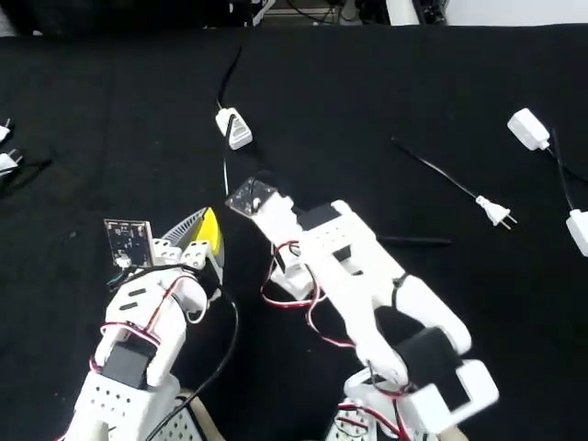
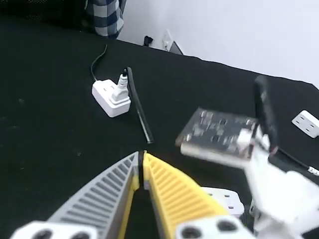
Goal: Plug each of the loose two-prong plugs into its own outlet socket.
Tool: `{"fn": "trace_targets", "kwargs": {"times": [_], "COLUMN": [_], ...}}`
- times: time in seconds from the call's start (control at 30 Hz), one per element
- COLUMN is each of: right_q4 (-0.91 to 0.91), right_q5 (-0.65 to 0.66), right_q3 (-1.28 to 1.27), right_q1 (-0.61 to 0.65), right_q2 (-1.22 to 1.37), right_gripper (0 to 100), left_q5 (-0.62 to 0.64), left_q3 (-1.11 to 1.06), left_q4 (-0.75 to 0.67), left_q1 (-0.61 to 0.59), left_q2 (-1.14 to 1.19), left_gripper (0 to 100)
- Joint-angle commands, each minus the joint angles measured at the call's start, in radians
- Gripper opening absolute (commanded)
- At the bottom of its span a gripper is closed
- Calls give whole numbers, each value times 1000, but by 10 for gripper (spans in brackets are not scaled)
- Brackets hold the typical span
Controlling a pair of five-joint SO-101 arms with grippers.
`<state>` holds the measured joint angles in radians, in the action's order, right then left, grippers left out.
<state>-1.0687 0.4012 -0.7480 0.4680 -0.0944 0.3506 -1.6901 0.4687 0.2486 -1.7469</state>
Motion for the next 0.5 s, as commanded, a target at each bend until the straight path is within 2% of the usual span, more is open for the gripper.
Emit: {"fn": "trace_targets", "kwargs": {"times": [0.0, 0.37, 0.47], "right_q4": [12, 9, 11], "right_q5": [20, 12, 12], "right_q3": [12, 45, 45], "right_q1": [-12, -23, -23], "right_q2": [59, 107, 108], "right_gripper": [191, 188, 112], "left_q5": [-3, -3, -3], "left_q3": [-13, -13, -13], "left_q4": [-12, -12, -12], "left_q1": [-8, -7, -5], "left_q2": [-14, -14, -14], "left_gripper": [32, 30, 30]}}
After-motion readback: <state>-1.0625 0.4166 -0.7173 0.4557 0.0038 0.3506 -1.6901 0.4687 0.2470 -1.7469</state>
